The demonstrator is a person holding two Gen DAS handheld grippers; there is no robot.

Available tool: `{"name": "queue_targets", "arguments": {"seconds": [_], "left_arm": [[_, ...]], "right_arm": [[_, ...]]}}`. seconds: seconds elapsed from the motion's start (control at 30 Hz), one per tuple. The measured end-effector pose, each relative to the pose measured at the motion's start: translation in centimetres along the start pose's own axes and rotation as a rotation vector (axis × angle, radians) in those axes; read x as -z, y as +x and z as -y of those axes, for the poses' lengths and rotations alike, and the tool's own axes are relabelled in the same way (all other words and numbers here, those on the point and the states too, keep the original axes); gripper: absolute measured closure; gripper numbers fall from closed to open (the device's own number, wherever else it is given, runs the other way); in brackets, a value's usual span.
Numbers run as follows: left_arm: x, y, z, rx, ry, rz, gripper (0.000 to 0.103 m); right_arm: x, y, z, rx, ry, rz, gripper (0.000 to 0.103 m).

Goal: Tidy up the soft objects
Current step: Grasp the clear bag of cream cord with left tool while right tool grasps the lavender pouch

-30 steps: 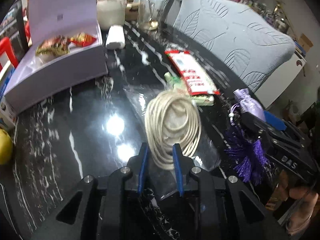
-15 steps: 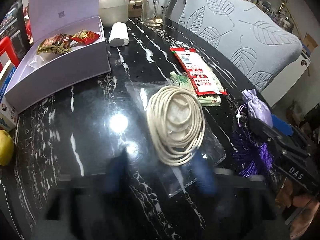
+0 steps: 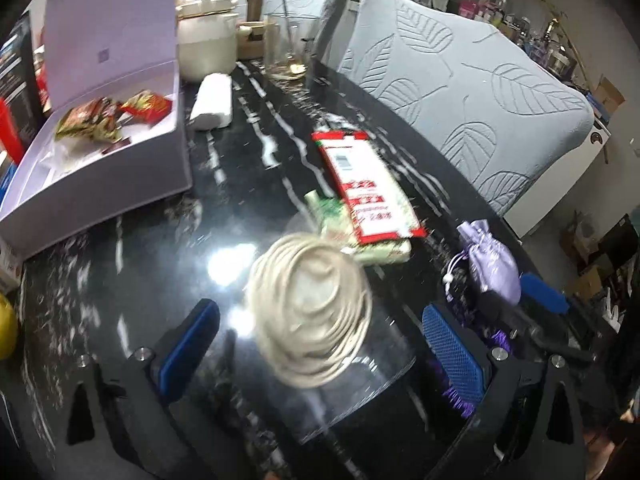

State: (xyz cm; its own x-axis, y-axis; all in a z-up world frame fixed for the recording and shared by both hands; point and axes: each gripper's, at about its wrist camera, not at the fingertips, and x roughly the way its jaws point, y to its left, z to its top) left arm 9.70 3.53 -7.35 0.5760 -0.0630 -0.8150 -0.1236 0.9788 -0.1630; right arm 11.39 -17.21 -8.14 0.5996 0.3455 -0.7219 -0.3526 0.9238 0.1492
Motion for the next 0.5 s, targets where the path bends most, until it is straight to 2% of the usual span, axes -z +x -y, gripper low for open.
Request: {"name": "queue_targets", "arguments": {"seconds": [0.13, 0.27, 0.33, 0.37, 0.43, 0.5], "left_arm": [[-0.8, 1.2, 0.2, 0.000, -0.013, -0.016, 0.000], [-1.1, 2.3, -0.3, -0.033, -0.026, -0.049, 0.001], [-1.0, 2.9, -0.6, -0.032, -0.043, -0.079, 0.014], [-1.0, 2.9, -0.6, -0.047, -0.031, -0.069, 0.016], [-0.8, 2.7, -0.3, -0.089, -0.008, -0.055, 0.045], [-0.5, 2.5, -0.2, -0.088, -0.003, -0.046, 0.056]], "right_arm": [[-0.1, 0.1, 0.1, 0.009, 0.004, 0.000, 0.025], [-0.2, 0.2, 0.0, 0.012, -0.001, 0.000, 0.025], [-0.3, 0.2, 0.0, 0.012, -0.002, -0.001, 0.025], [-0.3, 0.2, 0.0, 0.012, -0.001, -0.001, 0.025], [-0.3, 0.3, 0.0, 0.011, 0.000, -0.003, 0.025], [-0.3, 0.4, 0.1, 0.011, 0.003, -0.005, 0.025]]}}
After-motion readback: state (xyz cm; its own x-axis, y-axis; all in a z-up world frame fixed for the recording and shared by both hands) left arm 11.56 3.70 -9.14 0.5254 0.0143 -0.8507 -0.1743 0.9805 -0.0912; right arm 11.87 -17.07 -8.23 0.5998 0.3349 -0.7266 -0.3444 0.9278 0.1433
